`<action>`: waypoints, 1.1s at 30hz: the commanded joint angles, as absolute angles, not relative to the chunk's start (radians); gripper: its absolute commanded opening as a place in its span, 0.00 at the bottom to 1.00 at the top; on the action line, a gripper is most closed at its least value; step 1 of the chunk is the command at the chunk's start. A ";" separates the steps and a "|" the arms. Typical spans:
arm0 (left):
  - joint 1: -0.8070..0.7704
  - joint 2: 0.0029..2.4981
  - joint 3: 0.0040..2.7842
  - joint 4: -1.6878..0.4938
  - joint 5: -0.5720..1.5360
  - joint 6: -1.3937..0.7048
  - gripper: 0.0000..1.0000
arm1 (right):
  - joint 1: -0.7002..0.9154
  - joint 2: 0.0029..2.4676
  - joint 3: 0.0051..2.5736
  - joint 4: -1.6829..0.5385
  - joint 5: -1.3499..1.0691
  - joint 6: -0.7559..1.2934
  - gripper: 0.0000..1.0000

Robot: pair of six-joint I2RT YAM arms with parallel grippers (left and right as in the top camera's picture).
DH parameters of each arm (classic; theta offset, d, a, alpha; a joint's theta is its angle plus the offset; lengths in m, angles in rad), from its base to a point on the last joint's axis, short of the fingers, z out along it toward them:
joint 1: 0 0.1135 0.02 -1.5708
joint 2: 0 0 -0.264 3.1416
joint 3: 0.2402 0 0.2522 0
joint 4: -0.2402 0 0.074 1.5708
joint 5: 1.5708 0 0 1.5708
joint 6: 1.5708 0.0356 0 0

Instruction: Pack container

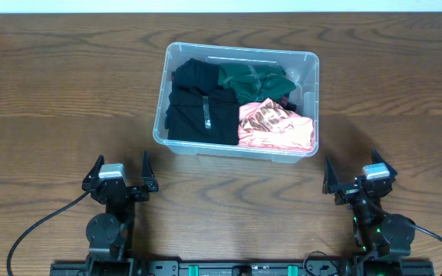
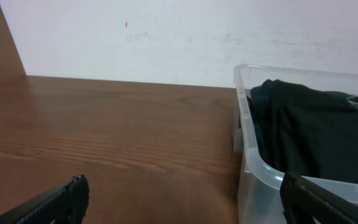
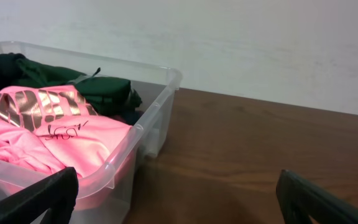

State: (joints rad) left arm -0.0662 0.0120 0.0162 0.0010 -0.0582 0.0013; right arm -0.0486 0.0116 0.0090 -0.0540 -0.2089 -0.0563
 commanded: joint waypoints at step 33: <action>-0.061 0.004 0.004 -0.070 -0.037 0.015 0.98 | -0.058 0.005 0.006 -0.056 -0.207 -0.068 0.99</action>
